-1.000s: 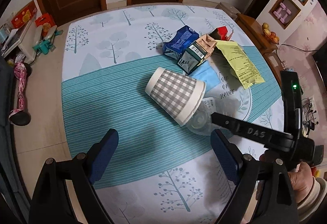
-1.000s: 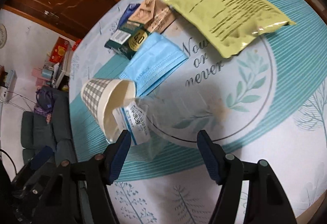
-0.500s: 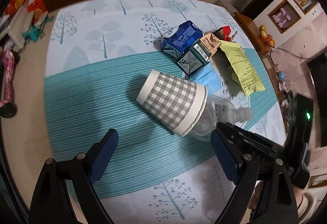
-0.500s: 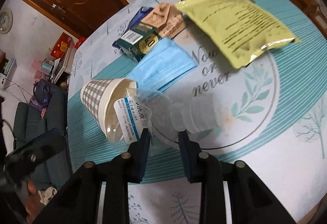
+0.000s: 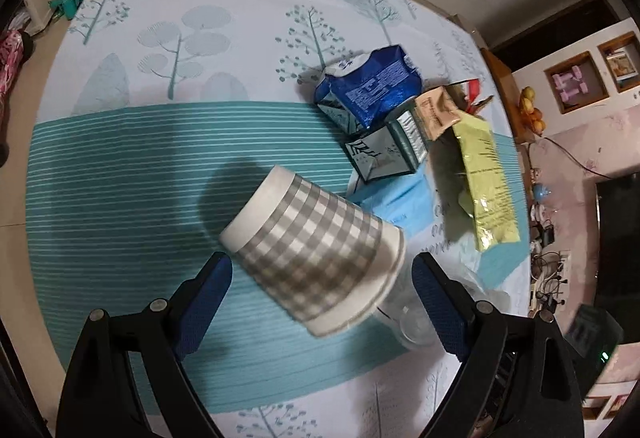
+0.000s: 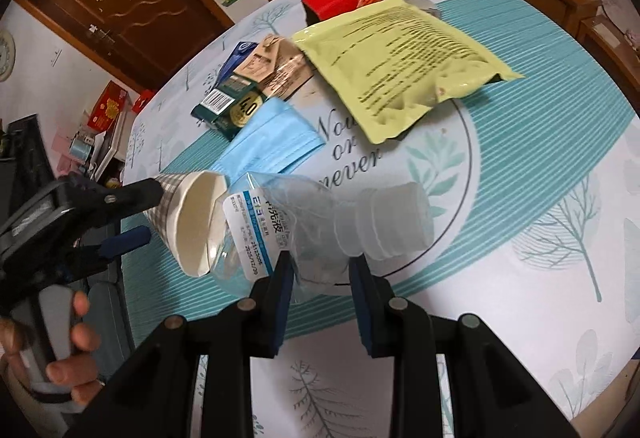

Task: Collect trash
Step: 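Grasp the clear plastic bottle with the right tool while the left tool grasps the checkered cup, then carry the checkered cup and plastic bottle in both tools over the black bin, then open both tools to drop the cup and bottle into the bin, then move both tools back toward the mask and packets on the table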

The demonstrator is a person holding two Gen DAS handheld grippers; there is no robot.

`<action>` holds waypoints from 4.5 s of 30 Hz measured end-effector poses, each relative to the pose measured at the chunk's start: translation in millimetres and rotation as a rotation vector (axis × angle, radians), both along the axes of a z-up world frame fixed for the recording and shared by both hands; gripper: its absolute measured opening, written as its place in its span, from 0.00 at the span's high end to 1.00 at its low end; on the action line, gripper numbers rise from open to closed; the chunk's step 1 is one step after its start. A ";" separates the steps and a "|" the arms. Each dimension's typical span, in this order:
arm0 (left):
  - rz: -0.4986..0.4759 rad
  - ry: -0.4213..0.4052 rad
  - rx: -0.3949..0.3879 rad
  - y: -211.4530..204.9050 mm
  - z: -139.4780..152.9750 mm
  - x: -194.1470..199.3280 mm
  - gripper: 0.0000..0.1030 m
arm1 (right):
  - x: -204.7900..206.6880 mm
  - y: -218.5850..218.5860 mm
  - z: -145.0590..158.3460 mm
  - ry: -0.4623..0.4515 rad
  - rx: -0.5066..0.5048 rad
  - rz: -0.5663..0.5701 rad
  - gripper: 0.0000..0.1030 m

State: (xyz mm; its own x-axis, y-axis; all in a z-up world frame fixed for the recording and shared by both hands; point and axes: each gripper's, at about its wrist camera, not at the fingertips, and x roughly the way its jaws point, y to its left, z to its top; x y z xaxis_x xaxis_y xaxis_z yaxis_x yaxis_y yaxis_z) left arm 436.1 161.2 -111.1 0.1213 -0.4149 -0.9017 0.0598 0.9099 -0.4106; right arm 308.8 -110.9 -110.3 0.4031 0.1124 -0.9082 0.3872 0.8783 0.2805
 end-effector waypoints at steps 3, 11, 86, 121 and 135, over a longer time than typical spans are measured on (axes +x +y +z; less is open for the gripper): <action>0.018 0.031 0.020 -7.0 -14.0 5.9 0.13 | -3.4 -4.8 1.1 -0.003 0.002 -0.018 0.73; 0.038 0.012 0.042 -16.9 -19.2 8.1 0.41 | -19.6 -19.5 -0.9 0.006 0.012 -0.072 0.73; -0.464 -0.162 0.467 -259.1 -241.2 -402.2 0.26 | -365.5 -153.7 -265.9 0.219 -0.011 0.095 0.72; -0.232 -0.154 0.383 -176.5 -116.7 -412.2 0.12 | -335.9 -102.0 -186.4 0.195 0.023 0.134 0.40; -0.229 -0.327 0.301 -163.7 61.0 -426.6 0.12 | -348.6 -88.9 8.1 0.027 -0.013 0.145 0.40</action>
